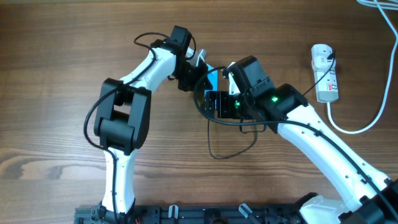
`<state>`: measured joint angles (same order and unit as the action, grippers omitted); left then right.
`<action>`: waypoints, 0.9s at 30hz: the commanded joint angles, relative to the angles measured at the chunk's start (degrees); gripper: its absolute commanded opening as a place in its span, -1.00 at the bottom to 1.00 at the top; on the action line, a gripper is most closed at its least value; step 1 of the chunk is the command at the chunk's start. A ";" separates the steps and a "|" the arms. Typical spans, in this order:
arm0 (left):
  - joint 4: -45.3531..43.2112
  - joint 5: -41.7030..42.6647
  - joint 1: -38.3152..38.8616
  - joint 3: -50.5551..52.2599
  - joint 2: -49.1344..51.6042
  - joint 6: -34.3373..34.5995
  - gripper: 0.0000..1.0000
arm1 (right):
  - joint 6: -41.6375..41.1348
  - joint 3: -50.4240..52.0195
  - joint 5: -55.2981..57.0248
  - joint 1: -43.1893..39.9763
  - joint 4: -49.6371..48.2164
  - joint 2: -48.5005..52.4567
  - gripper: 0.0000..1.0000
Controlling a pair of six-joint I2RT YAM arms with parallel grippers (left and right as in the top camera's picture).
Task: Plug charger to phone and switch on socket
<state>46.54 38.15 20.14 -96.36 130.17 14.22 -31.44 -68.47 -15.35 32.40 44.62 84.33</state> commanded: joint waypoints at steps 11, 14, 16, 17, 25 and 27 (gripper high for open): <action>0.55 -6.19 0.00 0.79 0.90 1.29 -0.54 | -4.98 -0.42 6.03 -0.28 1.25 0.66 0.99; 1.09 -8.04 0.00 0.79 0.90 1.29 -0.52 | -6.23 -0.42 6.40 -0.28 2.25 0.66 1.00; 1.29 -8.26 0.00 0.79 0.90 1.29 -0.30 | -6.16 -0.42 6.40 -0.28 2.60 0.66 1.00; 1.42 -8.28 0.00 0.79 0.90 1.29 -0.28 | -6.05 -0.42 6.43 -0.28 2.62 0.66 1.00; 2.99 -12.83 0.00 0.79 0.90 1.29 0.07 | -6.08 -0.42 7.08 -0.31 3.37 0.66 1.00; 3.37 -15.15 0.00 0.79 0.90 1.31 0.10 | -6.16 -0.42 7.06 -0.39 3.89 0.66 0.99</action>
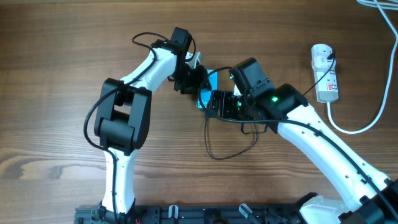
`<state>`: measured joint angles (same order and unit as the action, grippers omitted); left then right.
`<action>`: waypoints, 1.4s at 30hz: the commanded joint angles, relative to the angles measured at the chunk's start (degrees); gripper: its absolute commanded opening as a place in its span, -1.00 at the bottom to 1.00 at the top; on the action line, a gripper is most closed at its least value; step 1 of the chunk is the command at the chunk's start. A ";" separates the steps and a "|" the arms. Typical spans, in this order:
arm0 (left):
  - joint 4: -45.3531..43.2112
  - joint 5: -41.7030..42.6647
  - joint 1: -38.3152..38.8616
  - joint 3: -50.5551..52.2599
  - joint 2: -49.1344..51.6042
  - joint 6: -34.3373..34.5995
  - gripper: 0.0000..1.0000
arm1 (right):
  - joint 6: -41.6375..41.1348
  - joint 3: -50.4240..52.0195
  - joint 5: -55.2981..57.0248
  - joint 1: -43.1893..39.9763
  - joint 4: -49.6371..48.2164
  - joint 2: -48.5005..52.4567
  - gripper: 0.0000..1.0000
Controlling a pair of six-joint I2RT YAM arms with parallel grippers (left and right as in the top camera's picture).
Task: Plug charger to phone and switch on socket
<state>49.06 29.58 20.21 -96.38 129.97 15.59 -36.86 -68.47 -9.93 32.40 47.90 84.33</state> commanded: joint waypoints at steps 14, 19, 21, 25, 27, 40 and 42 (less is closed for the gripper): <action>8.02 -11.72 -7.56 -3.10 -9.81 -0.09 1.00 | 12.94 -7.58 -2.95 -26.67 16.24 0.66 0.99; 7.89 -14.67 -11.98 -3.08 -15.61 -0.11 1.00 | 5.40 -13.70 11.30 -48.37 15.34 0.90 0.99; 7.82 -14.67 -12.35 -3.06 -15.54 -0.11 1.00 | 2.97 -13.70 11.63 -54.58 12.35 1.84 0.99; 7.78 -14.67 -12.35 -3.06 -15.54 -0.11 1.00 | 1.77 -13.70 11.39 -59.12 7.13 7.67 0.99; 7.78 -14.67 -12.33 -3.06 -15.54 -0.11 1.00 | 2.43 -14.45 9.70 -59.12 6.19 12.17 0.99; 7.78 -14.67 -12.33 -3.06 -15.54 -0.11 1.00 | 1.16 -32.02 14.67 -59.28 10.97 39.10 1.00; 7.78 -14.67 -12.33 -3.06 -15.54 -0.11 1.00 | 4.07 -32.00 14.45 -59.28 9.35 40.96 1.00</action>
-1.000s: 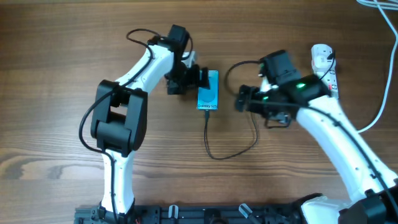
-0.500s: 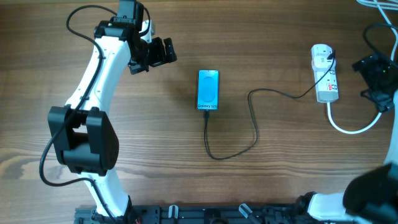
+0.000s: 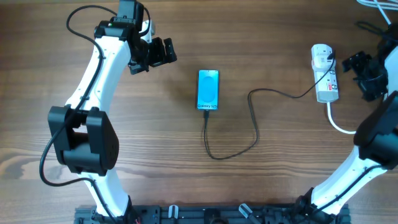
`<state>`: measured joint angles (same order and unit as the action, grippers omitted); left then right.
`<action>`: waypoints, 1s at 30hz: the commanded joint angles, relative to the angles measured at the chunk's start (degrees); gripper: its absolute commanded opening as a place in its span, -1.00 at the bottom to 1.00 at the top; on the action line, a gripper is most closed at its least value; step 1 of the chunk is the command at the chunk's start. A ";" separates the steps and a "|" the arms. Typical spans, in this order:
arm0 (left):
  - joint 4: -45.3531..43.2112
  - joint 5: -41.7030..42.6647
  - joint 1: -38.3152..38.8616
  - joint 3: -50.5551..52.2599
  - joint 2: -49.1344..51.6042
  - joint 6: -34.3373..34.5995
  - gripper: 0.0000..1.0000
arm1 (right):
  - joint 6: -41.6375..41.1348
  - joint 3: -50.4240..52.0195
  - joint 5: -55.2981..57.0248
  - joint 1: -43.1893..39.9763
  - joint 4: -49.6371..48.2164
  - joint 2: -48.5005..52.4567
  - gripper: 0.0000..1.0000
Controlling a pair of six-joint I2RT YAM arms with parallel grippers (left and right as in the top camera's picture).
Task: Plug charger to phone and switch on socket
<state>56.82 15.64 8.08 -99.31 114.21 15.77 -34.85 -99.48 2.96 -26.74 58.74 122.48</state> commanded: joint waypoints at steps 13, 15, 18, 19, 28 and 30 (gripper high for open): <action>0.04 -0.72 -0.20 -0.13 0.22 -0.28 1.00 | 10.88 -0.90 -8.79 -0.13 -6.16 5.57 1.00; 0.02 -0.72 -0.20 -0.13 0.22 -0.28 1.00 | 10.91 -0.90 -8.81 -0.13 -5.53 5.57 0.99; 0.02 -0.72 -0.20 -0.13 0.22 -0.28 1.00 | 10.91 -0.90 -8.81 -0.13 -5.11 5.57 0.99; 0.02 -0.72 -0.20 -0.13 0.22 -0.28 1.00 | 10.91 -0.90 -8.81 -0.13 -5.14 5.57 0.99; 0.02 -0.72 -0.20 -0.13 0.22 -0.28 1.00 | 10.91 0.48 -8.55 -0.13 -5.86 5.57 1.00; 0.02 -0.72 -0.20 -0.13 0.22 -0.28 1.00 | 10.88 1.57 -8.57 -0.13 -6.54 5.57 0.99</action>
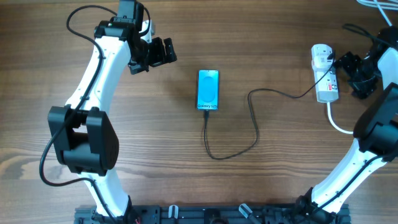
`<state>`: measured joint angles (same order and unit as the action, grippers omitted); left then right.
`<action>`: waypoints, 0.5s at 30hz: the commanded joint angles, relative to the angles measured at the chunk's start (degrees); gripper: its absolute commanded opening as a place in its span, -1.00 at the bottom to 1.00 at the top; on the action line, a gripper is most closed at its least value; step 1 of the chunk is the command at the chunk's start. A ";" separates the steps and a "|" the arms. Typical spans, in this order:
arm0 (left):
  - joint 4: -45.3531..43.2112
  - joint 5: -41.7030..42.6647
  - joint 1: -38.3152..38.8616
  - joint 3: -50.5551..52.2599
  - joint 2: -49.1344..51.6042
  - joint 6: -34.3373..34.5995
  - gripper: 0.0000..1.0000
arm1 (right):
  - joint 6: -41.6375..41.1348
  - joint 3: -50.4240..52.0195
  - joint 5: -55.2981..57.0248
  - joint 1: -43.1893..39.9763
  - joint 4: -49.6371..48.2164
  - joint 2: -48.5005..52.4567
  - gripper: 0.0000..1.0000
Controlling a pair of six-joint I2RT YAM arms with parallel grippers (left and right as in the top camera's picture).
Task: Plug charger to phone and switch on socket
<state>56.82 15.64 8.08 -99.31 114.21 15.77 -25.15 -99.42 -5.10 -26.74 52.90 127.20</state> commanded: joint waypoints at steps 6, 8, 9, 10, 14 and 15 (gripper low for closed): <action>0.02 -0.72 -0.20 -0.13 0.22 -0.28 1.00 | 1.22 2.03 -0.52 -0.13 -0.76 0.85 0.99; 0.02 -0.72 -0.20 -0.13 0.22 -0.28 1.00 | 1.22 2.05 -0.79 -0.13 -0.57 0.85 1.00; 0.02 -0.72 -0.20 -0.13 0.22 -0.28 1.00 | 1.20 2.05 -1.03 -0.13 -0.35 0.85 0.99; 0.02 -0.72 -0.20 -0.13 0.22 -0.28 1.00 | 1.25 2.03 -1.01 -0.11 -0.15 0.85 0.99; 0.04 -0.72 -0.20 -0.13 0.22 -0.28 1.00 | 4.04 2.03 -3.15 -0.11 0.11 0.85 0.99; 0.02 -0.72 -0.20 -0.13 0.22 -0.31 1.00 | 4.07 2.03 -3.15 -0.11 0.20 0.85 0.99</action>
<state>56.82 15.64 8.08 -99.31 114.21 15.79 -23.73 -98.35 -5.58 -27.31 52.21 127.20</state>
